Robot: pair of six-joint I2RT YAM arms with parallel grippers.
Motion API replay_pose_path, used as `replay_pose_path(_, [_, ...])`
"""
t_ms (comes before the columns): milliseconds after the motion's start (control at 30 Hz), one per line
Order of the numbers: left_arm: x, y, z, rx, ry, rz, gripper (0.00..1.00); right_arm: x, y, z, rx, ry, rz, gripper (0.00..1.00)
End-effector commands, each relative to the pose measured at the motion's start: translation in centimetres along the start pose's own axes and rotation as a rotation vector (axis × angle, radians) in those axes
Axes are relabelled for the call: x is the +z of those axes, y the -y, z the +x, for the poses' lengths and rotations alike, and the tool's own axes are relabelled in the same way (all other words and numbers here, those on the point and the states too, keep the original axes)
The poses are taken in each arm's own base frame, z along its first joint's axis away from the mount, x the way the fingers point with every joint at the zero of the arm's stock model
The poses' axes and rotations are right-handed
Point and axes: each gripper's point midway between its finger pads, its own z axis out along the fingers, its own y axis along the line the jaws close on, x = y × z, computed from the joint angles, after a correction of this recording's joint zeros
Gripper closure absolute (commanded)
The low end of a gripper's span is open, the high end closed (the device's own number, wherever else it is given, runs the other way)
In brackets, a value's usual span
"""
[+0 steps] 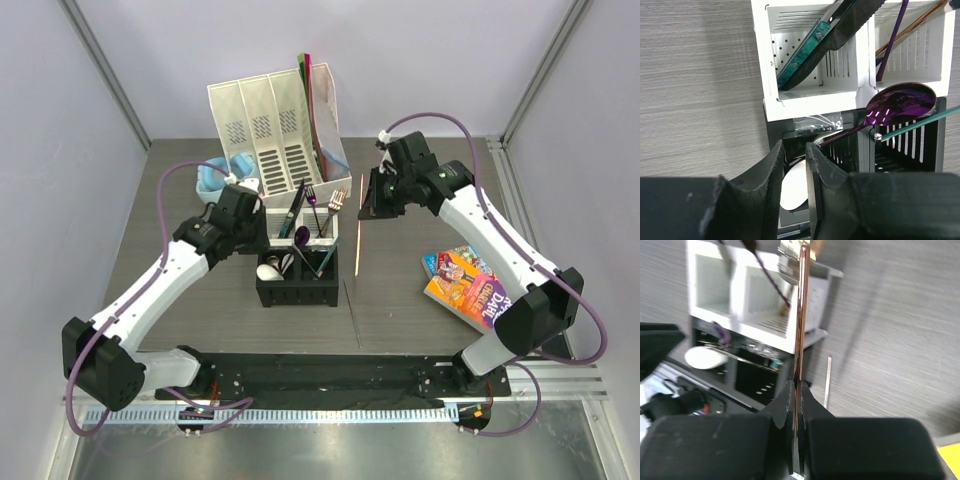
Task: Sort the eating utensils into containers
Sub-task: Place the chopstick in the storage box.
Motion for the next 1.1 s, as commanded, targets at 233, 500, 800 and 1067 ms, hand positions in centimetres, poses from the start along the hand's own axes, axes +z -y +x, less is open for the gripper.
replay_pose_path(233, [-1.0,-0.2,-0.8,0.052,0.072,0.02,0.74,-1.2,-9.5,-4.1,-0.123,0.228,-0.229,0.99])
replay_pose_path(500, [-1.7,-0.8,-0.6,0.075,0.087,0.003,0.74,2.8,-10.8,-3.8,-0.253,0.314,-0.262,0.99])
replay_pose_path(800, [-1.9,-1.1,0.6,0.082,0.064,0.008,0.74,6.2,-9.9,-1.9,-0.324,0.346,-0.297,0.99])
replay_pose_path(1067, [-1.2,-0.9,0.6,0.081,0.05,0.009,0.74,5.9,-9.3,1.0,-0.364,0.307,-0.33,0.99])
